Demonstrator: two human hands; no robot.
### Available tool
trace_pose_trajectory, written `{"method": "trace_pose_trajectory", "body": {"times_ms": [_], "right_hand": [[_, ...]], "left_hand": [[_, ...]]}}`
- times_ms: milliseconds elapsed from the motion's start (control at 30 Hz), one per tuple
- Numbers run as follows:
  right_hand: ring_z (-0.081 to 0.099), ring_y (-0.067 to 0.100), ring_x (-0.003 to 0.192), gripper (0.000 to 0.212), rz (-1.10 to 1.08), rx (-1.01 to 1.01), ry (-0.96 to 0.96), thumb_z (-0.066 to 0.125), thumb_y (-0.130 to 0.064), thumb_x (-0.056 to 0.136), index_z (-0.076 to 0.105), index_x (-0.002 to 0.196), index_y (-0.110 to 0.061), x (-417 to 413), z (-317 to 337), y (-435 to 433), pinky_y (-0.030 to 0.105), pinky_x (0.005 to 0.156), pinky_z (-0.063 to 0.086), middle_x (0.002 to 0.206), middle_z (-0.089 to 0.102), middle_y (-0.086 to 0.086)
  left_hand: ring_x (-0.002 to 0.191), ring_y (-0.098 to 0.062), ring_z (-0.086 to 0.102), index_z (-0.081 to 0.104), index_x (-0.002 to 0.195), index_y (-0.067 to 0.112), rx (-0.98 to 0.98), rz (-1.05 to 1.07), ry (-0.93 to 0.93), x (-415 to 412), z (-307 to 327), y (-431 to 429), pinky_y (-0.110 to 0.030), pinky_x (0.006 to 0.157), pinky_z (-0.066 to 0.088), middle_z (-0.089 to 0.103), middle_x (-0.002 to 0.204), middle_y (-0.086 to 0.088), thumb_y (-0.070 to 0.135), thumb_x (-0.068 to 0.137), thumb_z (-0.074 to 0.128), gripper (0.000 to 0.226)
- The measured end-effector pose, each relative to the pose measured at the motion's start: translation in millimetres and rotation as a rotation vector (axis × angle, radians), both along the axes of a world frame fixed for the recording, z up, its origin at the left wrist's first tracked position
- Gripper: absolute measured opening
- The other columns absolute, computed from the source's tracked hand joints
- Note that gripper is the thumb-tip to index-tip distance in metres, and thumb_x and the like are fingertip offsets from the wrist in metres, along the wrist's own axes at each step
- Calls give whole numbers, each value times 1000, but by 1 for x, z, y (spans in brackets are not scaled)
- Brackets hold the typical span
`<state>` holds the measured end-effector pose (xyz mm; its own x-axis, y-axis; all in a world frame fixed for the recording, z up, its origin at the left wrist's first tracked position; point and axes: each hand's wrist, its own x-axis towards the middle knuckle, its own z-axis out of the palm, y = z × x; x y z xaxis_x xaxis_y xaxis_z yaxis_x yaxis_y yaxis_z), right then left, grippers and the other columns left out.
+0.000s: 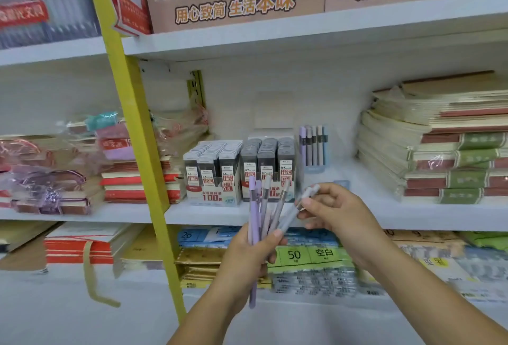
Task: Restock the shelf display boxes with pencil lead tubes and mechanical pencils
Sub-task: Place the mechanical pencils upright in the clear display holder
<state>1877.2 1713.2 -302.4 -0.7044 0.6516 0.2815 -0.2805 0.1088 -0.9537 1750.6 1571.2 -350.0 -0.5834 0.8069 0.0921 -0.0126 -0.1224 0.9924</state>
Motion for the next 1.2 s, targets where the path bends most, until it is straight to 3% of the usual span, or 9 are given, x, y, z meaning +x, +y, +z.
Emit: {"method": "trace_pose_trajectory", "body": {"times_ms": [100, 200, 333, 467, 567, 800, 967, 1067, 1200], "right_hand": [[73, 25, 79, 29, 23, 13, 57, 72, -20, 75, 65, 100, -8, 3, 27, 13, 26, 65, 58, 89, 75, 12], [72, 24, 78, 16, 33, -29, 156, 62, -15, 84, 64, 98, -8, 3, 56, 31, 26, 63, 58, 87, 75, 10], [72, 18, 73, 9, -271, 164, 236, 53, -10, 97, 58, 93, -16, 3, 103, 70, 23, 59, 57, 77, 72, 0], [69, 13, 75, 16, -348, 580, -48, 57, -11, 95, 55, 86, -24, -10, 128, 104, 33, 68, 59, 87, 67, 4], [70, 22, 82, 13, -327, 664, -221, 60, -13, 93, 57, 86, -23, -24, 121, 119, 46, 78, 58, 91, 69, 8], [68, 19, 80, 4, -298, 812, -342, 63, -15, 91, 61, 95, -16, -41, 104, 135, 48, 80, 55, 83, 68, 1], [66, 9, 67, 28, -351, 923, -324, 65, -24, 90, 42, 93, -40, -45, 102, 137, 37, 69, 56, 73, 67, -4], [63, 3, 62, 31, -395, 975, -281, 66, -24, 90, 42, 95, -42, -50, 100, 133, 28, 65, 54, 70, 66, -6], [65, 6, 63, 26, -372, 942, -295, 64, -17, 91, 47, 95, -36, -52, 100, 132, 34, 68, 56, 70, 67, -3]], "left_hand": [[55, -8, 50, 64, 113, 19, 59, 2, 7, -1, 25, 15, -18, 44, 36, 73, 79, 0, 27, 94, 68, 21], [58, -10, 45, 63, 114, 25, 111, 57, 7, -1, 50, 32, -18, 44, 36, 73, 77, 2, 28, 95, 67, 20], [55, -8, 45, 64, 112, 35, 182, 168, 31, -7, 79, 52, -18, 43, 37, 69, 77, -2, 31, 94, 68, 19], [53, -4, 57, 64, 111, 32, 214, 274, 115, -19, 96, 68, -14, 44, 41, 75, 80, 3, 32, 95, 66, 15], [55, -5, 62, 62, 112, 33, 207, 315, 160, -23, 98, 76, -12, 44, 41, 75, 79, 7, 33, 96, 64, 16], [46, -2, 58, 65, 105, 35, 195, 313, 176, -21, 99, 83, -10, 40, 39, 70, 64, -1, 31, 92, 68, 14], [53, -9, 65, 64, 98, 45, 212, 280, 163, -20, 102, 82, -12, 43, 42, 75, 77, -2, 30, 90, 71, 18], [55, -14, 67, 65, 104, 40, 212, 258, 138, -21, 102, 81, -13, 43, 42, 76, 83, 0, 27, 91, 71, 19], [58, -13, 70, 66, 111, 33, 197, 258, 125, -23, 99, 80, -11, 45, 44, 76, 87, 7, 26, 92, 70, 20]]}}
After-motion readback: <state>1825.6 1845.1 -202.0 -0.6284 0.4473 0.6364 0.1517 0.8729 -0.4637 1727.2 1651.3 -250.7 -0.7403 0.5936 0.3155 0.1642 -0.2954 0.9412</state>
